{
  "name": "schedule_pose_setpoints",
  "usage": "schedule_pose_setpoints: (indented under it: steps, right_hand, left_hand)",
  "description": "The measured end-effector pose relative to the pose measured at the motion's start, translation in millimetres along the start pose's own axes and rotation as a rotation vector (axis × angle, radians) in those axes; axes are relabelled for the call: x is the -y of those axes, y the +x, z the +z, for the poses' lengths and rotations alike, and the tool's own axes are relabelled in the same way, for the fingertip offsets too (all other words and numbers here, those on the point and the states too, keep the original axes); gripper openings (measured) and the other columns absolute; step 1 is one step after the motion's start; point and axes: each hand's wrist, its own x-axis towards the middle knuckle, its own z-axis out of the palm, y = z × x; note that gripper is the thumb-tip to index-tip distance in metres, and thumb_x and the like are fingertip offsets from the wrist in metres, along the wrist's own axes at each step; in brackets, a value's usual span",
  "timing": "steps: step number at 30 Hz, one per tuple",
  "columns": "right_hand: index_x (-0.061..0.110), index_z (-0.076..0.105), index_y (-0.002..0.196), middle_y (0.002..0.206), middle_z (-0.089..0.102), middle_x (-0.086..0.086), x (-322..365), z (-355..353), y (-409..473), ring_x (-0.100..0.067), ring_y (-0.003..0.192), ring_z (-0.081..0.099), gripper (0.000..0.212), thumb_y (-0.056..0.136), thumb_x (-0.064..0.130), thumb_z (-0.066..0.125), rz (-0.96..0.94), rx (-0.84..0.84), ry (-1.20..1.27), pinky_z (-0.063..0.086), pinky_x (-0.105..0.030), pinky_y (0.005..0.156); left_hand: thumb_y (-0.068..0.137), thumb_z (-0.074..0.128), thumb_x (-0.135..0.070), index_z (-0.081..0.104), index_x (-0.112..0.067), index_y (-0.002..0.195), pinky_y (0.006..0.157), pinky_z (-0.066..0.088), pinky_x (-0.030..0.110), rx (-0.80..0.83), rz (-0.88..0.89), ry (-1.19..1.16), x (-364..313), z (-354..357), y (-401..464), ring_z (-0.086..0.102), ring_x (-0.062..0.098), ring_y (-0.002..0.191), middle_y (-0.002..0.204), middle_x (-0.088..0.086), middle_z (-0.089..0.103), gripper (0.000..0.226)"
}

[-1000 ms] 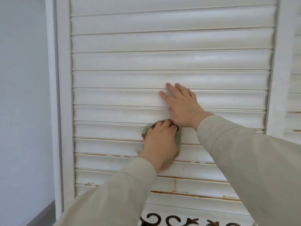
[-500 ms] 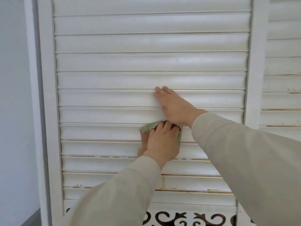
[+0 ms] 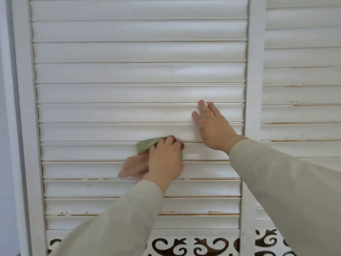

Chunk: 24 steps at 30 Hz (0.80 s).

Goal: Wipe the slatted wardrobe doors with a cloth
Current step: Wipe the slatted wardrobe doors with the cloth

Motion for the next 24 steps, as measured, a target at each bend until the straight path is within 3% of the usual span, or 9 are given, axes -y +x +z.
schedule_pose_setpoints:
  steps: [3,7,11,14,16,18,21,24]
  right_hand:
    - [0.022,0.018,0.157,0.165,-0.013,-0.004,-4.6,-8.1,-1.1,-0.029,0.151,-0.012,0.062,0.099,0.013,0.038,-0.025,0.051,0.014,0.016,-0.038,0.122]
    - [0.013,0.026,0.155,0.165,0.008,-0.005,-29.8,-16.0,-13.8,-0.024,0.152,0.006,0.06,0.097,0.009,0.042,-0.07,-0.01,0.136,0.008,-0.029,0.122]
    - [0.008,0.036,0.146,0.156,0.027,-0.018,-68.3,-5.1,-41.6,-0.037,0.143,0.023,0.065,0.086,0.024,0.055,0.138,-0.164,0.105,0.026,-0.047,0.117]
    - [0.008,0.02,0.149,0.153,0.02,-0.021,-94.7,-0.2,-61.0,-0.042,0.139,0.02,0.081,0.083,0.034,0.06,0.387,-0.181,0.139,0.026,-0.051,0.115]
    - [0.012,-0.003,0.155,0.158,0.008,-0.017,-99.1,-1.1,-67.9,-0.041,0.142,0.02,0.096,0.09,0.039,0.062,0.576,-0.066,0.443,0.021,-0.046,0.116]
    - [0.015,-0.011,0.155,0.16,0.011,-0.014,-101.3,2.9,-68.8,-0.039,0.141,0.029,0.093,0.096,0.038,0.057,0.666,0.088,0.723,0.029,-0.044,0.113]
    - [0.009,0.013,0.146,0.127,0.049,-0.019,-106.5,4.0,-73.6,-0.037,0.111,0.054,0.06,0.098,0.021,0.047,0.623,0.055,0.721,0.047,-0.043,0.09]
    - [0.01,0.005,0.152,0.105,0.054,-0.013,-111.5,5.8,-78.7,-0.03,0.091,0.053,0.064,0.1,0.014,0.043,0.61,0.082,0.679,0.043,-0.036,0.077]
  left_hand:
    - [0.088,0.055,-0.032,0.058,-0.03,0.117,0.09,0.037,0.043,0.105,0.157,-0.06,-64.7,15.6,9.0,0.045,0.026,0.117,0.124,-0.003,0.048,0.03]
    - [0.082,0.056,-0.042,0.054,-0.029,0.12,0.096,0.035,0.043,0.097,0.091,-0.039,-84.6,16.1,12.9,0.045,0.022,0.121,0.123,-0.007,0.048,0.04]
    - [0.08,0.056,-0.036,0.058,-0.024,0.112,0.09,0.039,0.043,-0.067,-0.11,-0.021,-38.3,16.1,-0.2,0.05,0.025,0.111,0.117,-0.003,0.057,0.034]
    - [0.081,0.047,-0.024,0.058,-0.02,0.119,0.09,0.039,0.046,-0.047,-0.216,0.025,-18.9,11.8,-7.3,0.05,0.029,0.115,0.124,0.002,0.055,0.039]
    - [0.078,0.035,-0.03,0.057,-0.019,0.12,0.095,0.038,0.047,0.001,-0.264,0.019,-22.0,4.9,-4.7,0.047,0.029,0.12,0.127,0.002,0.053,0.049]
    - [0.08,0.035,-0.029,0.06,-0.019,0.113,0.093,0.04,0.046,-0.028,-0.25,0.011,-31.6,3.3,1.0,0.051,0.03,0.115,0.12,0.003,0.056,0.043]
    - [0.084,0.038,-0.029,0.064,-0.018,0.093,0.074,0.047,0.043,-0.077,-0.059,0.007,-61.4,20.7,9.5,0.059,0.033,0.093,0.099,0.004,0.061,0.03]
    - [0.083,0.042,-0.035,0.064,-0.02,0.095,0.076,0.047,0.041,-0.056,0.086,-0.054,-114.2,30.8,25.4,0.056,0.029,0.096,0.103,0.001,0.059,0.029]
